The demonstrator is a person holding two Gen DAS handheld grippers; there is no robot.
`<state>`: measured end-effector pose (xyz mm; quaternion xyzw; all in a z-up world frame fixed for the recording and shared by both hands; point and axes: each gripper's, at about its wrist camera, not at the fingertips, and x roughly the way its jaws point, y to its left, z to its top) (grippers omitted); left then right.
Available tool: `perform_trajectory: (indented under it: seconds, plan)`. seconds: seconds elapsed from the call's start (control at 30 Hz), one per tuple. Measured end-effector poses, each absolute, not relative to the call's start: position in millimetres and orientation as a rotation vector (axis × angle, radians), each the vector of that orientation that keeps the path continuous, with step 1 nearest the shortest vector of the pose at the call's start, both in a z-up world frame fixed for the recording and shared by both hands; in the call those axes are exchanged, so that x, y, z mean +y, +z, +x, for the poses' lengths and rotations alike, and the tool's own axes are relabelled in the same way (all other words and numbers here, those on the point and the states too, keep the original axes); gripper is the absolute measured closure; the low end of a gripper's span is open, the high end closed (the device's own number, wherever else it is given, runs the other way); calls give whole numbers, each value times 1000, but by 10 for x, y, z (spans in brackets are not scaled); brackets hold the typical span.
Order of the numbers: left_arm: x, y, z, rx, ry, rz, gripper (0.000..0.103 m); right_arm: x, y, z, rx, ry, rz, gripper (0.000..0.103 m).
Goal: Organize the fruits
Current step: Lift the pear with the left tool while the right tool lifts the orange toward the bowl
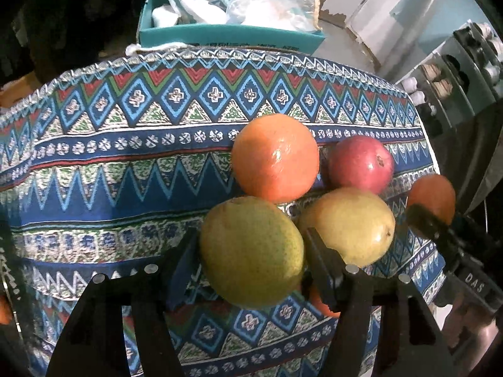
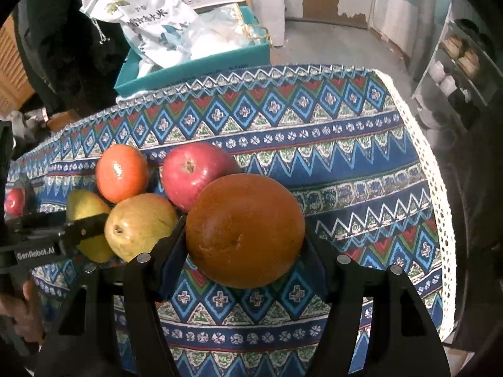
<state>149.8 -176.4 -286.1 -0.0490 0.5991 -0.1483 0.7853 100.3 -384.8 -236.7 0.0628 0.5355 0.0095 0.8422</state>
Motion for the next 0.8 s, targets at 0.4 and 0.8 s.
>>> perform_trajectory:
  seconds: [0.4,0.8]
  plan:
    - [-1600,-2498,1306,1216,-317,-63,35,-3618,-2143,965,1079,53,83,37]
    - [-1475,-2098,1110,1134,-303,-27,35,-3431,-1831,914,1021,86,65,37]
